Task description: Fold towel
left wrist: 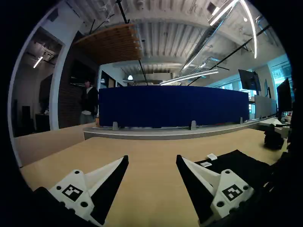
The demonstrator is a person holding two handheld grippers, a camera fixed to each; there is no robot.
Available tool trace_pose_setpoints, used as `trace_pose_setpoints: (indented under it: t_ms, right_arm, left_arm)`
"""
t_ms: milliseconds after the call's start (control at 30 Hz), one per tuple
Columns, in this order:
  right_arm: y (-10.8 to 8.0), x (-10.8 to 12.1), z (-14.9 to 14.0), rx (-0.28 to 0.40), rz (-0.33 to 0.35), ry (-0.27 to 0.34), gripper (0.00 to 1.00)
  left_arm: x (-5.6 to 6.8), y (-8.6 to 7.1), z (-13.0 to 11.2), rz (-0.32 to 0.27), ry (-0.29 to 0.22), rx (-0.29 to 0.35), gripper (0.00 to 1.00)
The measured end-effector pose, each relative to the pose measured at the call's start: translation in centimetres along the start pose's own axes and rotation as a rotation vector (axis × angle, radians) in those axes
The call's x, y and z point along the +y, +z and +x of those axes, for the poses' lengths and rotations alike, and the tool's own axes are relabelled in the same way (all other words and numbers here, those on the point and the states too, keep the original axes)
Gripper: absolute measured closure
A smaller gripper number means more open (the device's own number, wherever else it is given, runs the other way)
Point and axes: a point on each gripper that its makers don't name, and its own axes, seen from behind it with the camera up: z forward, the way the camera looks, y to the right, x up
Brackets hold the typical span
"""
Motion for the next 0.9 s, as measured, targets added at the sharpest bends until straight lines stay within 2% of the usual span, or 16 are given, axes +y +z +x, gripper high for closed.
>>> trace_pose_setpoints:
  t_ms: [367,567,767,900]
  right_arm:
    - [0.0,0.0,0.0,0.0,0.0,0.001,0.0]
    - [0.0,-0.1,0.1,0.0,0.0,-0.001,0.0]
    - [0.1,0.0,-0.2,-0.011,-0.01,-0.004,0.0]
    - [-0.1,-0.2,0.5,-0.03,-0.019,-0.02,0.0]
  left_arm:
    - [0.0,-0.1,0.0,-0.002,-0.001,0.0,0.06]
    - [0.6,-0.1,0.2,-0.018,0.001,-0.001,0.06]
    - [0.2,0.2,0.1,-0.011,0.004,-0.007,0.07]
    - [0.4,0.3,2.3,-0.015,0.015,0.015,0.06]
